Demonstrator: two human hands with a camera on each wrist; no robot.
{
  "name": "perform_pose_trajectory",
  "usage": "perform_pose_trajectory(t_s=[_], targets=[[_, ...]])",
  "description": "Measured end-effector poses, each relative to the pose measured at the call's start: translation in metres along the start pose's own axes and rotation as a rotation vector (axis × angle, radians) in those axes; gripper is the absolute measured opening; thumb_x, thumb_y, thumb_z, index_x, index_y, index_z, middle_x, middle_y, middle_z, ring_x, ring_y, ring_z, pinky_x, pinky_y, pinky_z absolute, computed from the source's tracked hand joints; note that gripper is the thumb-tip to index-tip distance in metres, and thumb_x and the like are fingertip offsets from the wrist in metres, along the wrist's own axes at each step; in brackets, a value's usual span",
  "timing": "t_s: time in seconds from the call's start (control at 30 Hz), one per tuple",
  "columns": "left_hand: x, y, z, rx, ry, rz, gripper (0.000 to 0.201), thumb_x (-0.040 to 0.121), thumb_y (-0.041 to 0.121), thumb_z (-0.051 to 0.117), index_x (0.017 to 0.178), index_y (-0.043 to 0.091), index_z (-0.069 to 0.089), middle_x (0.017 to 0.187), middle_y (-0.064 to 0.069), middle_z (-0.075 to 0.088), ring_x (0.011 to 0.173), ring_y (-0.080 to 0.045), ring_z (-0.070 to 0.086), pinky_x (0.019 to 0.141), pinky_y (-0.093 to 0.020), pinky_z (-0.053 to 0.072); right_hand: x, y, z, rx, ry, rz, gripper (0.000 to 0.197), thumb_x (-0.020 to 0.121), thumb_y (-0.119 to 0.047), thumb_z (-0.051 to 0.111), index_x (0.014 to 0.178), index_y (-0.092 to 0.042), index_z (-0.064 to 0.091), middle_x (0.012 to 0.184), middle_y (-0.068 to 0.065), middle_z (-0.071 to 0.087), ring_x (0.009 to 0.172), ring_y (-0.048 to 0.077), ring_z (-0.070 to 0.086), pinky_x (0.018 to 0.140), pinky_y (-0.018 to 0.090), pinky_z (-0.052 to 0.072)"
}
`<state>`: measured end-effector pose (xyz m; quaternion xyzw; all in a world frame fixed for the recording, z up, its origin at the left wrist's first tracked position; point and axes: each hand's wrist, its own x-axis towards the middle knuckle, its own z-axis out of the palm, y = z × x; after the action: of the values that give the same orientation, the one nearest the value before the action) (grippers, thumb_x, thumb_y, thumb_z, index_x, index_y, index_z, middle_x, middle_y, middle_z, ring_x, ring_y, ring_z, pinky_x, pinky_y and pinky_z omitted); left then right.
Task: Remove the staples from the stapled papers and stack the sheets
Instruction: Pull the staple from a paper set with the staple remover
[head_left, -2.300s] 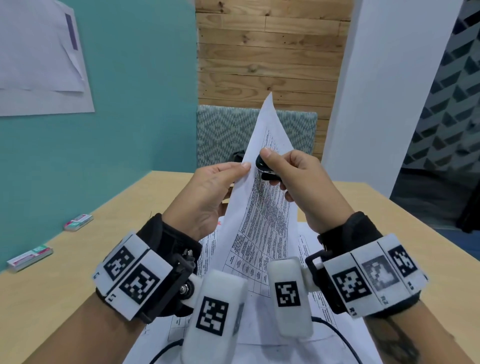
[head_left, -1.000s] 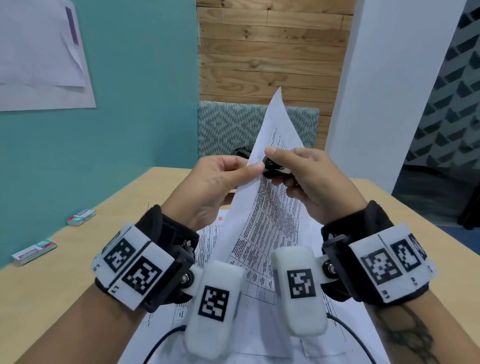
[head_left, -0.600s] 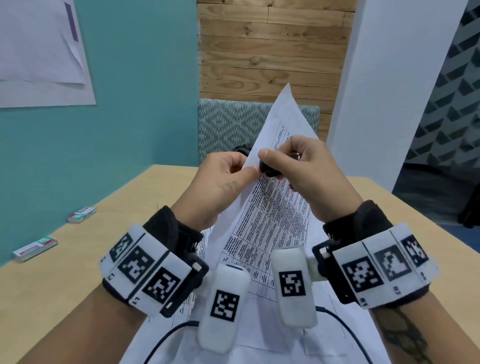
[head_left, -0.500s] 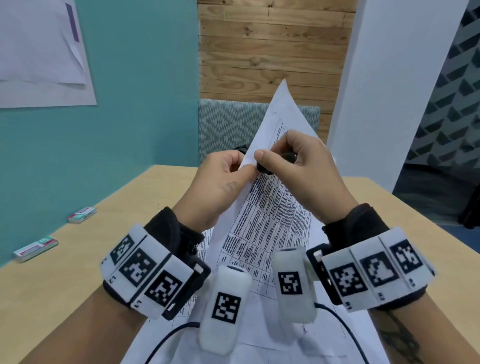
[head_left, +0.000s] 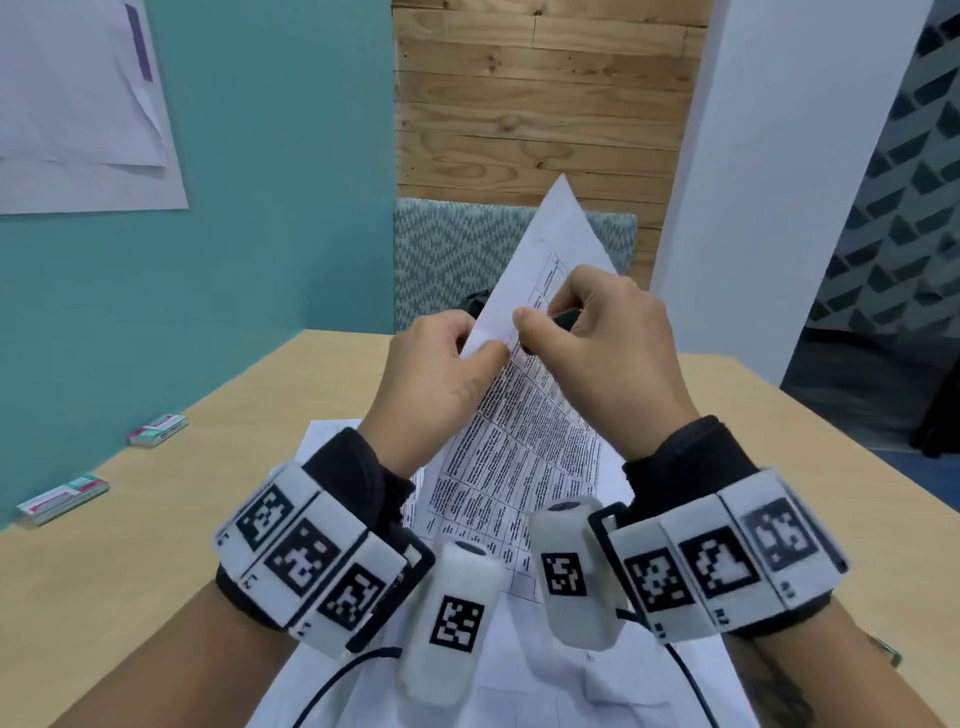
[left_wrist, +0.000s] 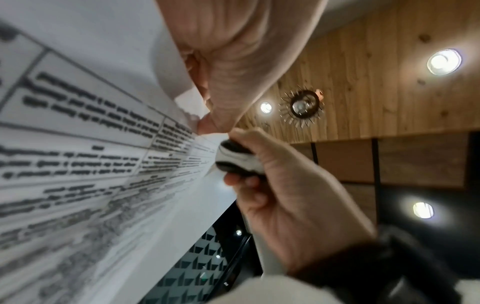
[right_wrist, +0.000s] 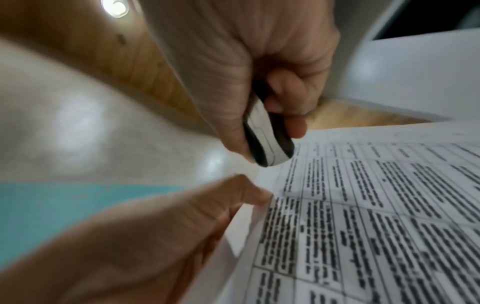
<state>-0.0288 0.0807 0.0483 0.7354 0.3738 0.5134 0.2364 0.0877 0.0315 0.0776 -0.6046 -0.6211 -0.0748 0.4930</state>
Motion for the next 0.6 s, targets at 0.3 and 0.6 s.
perform_pose_trajectory(t_s=[0.3, 0.6], targets=[[0.008, -0.013, -0.011, -0.330, -0.253, -0.265, 0.018, 0.083, 0.015, 0.066, 0.082, 0.000, 0.056, 0.085, -0.020, 0.053, 0.077, -0.027, 0.048, 0.067, -0.035, 0.038, 0.011, 0.037, -0.003, 0.214, -0.266, 0.312, 0.048, 0.089, -0.042, 0.057, 0.068, 0.000, 0.066, 0.089, 0.018, 0.073, 0.061, 0.015, 0.060, 0.053, 0.027, 0.040], [0.016, -0.042, -0.026, -0.009, -0.293, -0.427, 0.011, 0.089, 0.017, 0.051, 0.086, 0.007, 0.051, 0.075, -0.013, 0.040, 0.058, -0.020, 0.038, 0.054, -0.027, 0.026, 0.007, 0.064, -0.027, -0.077, -0.419, 0.408, 0.057, 0.090, -0.046, 0.052, 0.097, 0.009, 0.062, 0.082, 0.012, 0.053, 0.072, 0.024, 0.047, 0.068, 0.032, 0.039]])
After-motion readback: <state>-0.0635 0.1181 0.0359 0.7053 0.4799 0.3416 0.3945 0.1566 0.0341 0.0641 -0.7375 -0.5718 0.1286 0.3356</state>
